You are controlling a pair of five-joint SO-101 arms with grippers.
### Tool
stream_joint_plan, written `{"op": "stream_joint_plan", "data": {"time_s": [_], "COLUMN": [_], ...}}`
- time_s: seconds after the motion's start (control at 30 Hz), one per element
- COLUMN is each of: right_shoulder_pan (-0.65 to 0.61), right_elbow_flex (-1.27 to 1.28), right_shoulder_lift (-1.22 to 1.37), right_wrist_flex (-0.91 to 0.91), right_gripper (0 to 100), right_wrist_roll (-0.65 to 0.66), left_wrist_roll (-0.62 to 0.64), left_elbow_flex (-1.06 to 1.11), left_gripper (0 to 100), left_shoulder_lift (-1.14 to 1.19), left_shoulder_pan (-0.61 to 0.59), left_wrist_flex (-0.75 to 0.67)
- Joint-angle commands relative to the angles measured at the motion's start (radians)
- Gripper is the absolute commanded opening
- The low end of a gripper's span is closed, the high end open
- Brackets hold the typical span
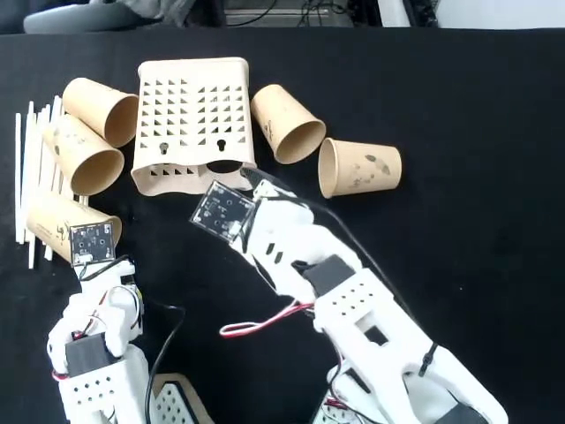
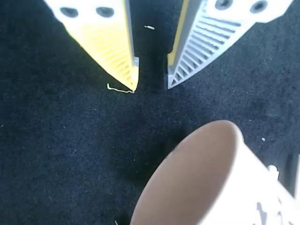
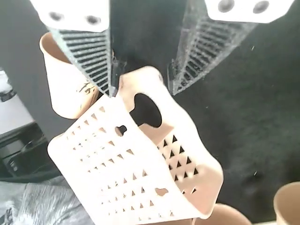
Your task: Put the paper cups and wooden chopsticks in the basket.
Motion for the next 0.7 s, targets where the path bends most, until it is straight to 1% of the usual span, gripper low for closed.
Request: {"op": "stream_joint_plan", "data": {"time_s": [0.0, 0.13, 0.27, 0.43, 0.67], "right_shoulder_pan": [0.009, 0.009, 0.012, 0.072, 0.092], "right_elbow_flex": [0.025, 0.042, 0.021, -0.015, -0.025], "right_shoulder_lift": [0.004, 0.025, 0.139, 0.272, 0.275], "right_wrist_flex": [-0.117, -0.15, -0.204, -0.285, -0.296], "right_gripper": [18.8, 18.8, 18.8, 18.8, 18.8], "right_wrist_roll": [-0.006, -0.006, -0.003, -0.002, 0.0], "left_wrist_roll": [-0.006, -0.006, -0.006, -0.006, -0.006], "left_elbow_flex": [0.019, 0.019, 0.019, 0.019, 0.019], "left_gripper": [11, 11, 11, 11, 11], "left_shoulder_lift": [-0.008, -0.008, -0.008, -0.008, -0.008], "left_shoulder_pan": [-0.001, -0.001, -0.001, -0.001, -0.001], "left_wrist_flex": [0.003, 0.003, 0.003, 0.003, 0.003]}}
